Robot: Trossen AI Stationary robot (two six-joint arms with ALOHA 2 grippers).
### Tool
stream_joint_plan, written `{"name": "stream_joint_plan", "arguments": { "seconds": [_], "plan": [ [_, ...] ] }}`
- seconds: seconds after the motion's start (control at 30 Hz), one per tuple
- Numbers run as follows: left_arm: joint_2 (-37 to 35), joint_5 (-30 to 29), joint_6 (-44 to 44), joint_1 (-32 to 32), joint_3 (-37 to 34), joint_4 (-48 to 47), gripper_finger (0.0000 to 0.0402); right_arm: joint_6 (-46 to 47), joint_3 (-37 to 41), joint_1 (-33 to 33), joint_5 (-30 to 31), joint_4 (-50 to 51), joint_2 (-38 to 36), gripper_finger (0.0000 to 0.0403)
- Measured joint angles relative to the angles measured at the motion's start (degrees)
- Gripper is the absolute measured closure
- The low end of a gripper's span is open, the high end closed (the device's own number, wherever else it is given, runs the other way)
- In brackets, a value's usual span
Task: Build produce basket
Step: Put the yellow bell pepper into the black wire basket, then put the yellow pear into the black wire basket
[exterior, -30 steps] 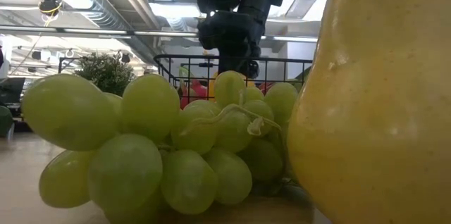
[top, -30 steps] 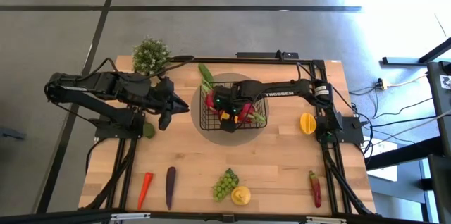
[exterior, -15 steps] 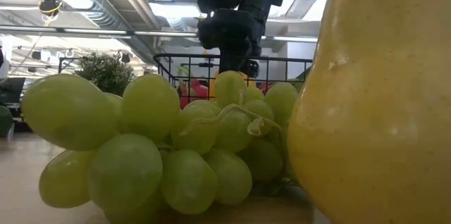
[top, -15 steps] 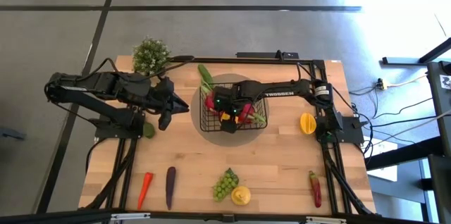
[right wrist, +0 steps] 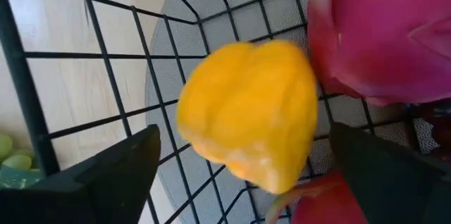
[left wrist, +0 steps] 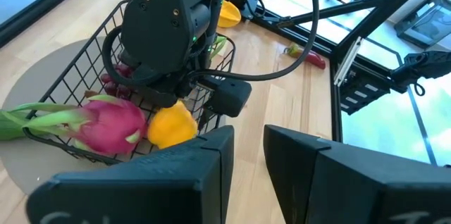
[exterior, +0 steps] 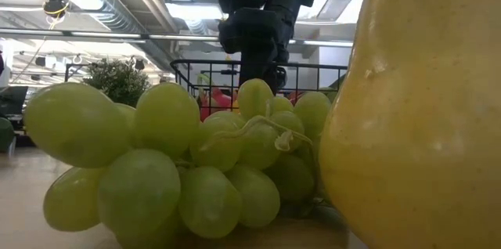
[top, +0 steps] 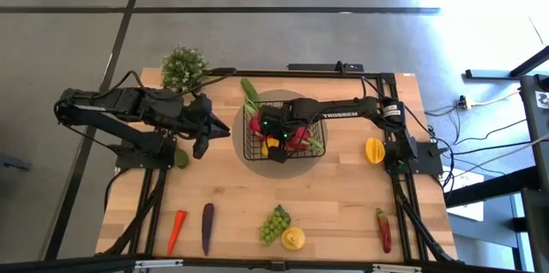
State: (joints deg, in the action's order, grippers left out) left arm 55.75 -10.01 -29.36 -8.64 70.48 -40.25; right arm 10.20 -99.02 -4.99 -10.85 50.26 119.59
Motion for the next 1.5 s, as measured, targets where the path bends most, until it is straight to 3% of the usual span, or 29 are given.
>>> {"name": "stream_joint_plan", "arguments": {
  "seconds": [0.23,0.47,0.67,1.0,1.5],
  "plan": [
    [0.0,0.0,0.0,0.0,0.0,0.0,0.0333,1.6,-4.8,0.0,0.8,4.3,-0.2,0.0011],
    [0.0,0.0,0.0,0.0,0.0,0.0,0.0333,4.1,-14.6,1.5,6.1,14.7,-0.2,0.0011],
    [0.0,0.0,0.0,0.0,0.0,0.0,0.0333,5.2,-20.5,6.8,12.6,24.2,-0.3,0.0011],
    [0.0,0.0,0.0,0.0,0.0,0.0,0.0333,4.3,-21.7,16.3,0.8,31.1,-0.3,0.0011],
    [0.0,0.0,0.0,0.0,0.0,0.0,0.0333,13.6,-21.7,26.8,0.6,26.0,-0.3,0.0011]
  ]
}}
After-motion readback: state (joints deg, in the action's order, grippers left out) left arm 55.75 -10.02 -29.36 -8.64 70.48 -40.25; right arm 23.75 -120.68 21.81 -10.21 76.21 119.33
